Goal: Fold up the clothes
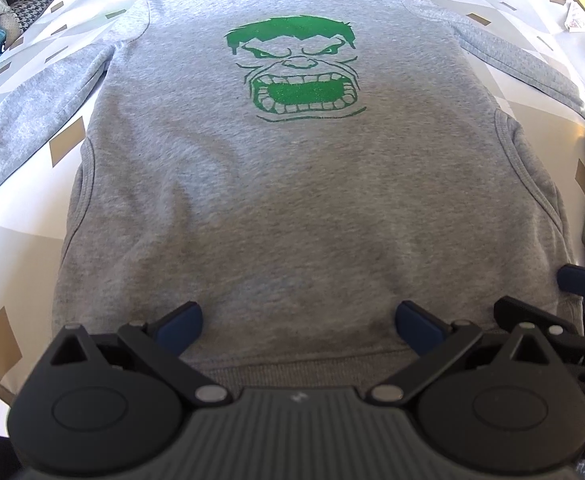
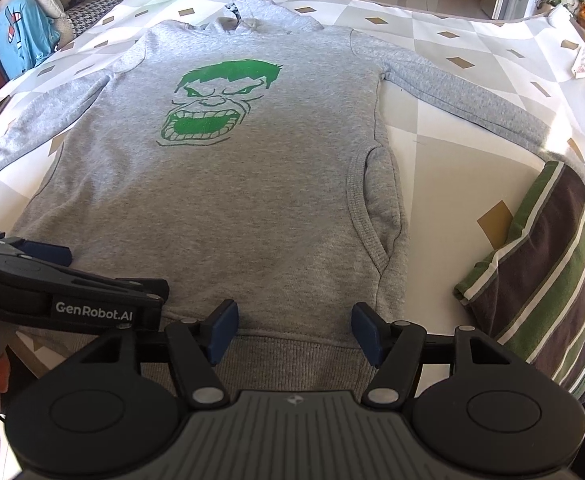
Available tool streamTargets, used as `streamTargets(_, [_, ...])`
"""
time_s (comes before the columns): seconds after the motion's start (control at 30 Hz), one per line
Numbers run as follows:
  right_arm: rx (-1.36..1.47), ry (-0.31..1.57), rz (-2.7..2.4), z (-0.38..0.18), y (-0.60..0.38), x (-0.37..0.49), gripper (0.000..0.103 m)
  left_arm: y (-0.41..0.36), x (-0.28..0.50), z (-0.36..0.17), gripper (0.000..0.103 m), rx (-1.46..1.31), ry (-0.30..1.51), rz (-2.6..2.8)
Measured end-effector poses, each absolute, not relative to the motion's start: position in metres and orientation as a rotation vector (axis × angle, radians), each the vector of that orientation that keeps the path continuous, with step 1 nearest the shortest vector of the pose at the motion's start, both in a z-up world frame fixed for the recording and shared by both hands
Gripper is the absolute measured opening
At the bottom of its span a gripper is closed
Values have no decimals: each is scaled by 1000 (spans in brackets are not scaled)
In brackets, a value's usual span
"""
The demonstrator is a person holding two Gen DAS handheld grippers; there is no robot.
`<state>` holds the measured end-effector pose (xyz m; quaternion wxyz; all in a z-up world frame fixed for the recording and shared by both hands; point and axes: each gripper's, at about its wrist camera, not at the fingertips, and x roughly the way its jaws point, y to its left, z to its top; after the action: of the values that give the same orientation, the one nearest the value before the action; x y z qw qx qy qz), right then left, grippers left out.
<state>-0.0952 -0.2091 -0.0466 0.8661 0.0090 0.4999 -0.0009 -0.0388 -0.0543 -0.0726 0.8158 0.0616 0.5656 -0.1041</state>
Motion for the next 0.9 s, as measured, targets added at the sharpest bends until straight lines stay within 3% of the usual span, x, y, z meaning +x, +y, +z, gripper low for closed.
streamTargets(0.9, [-1,1093,4,-49,-204,-95,63,-44,-50,-73,103,84,1180,-158])
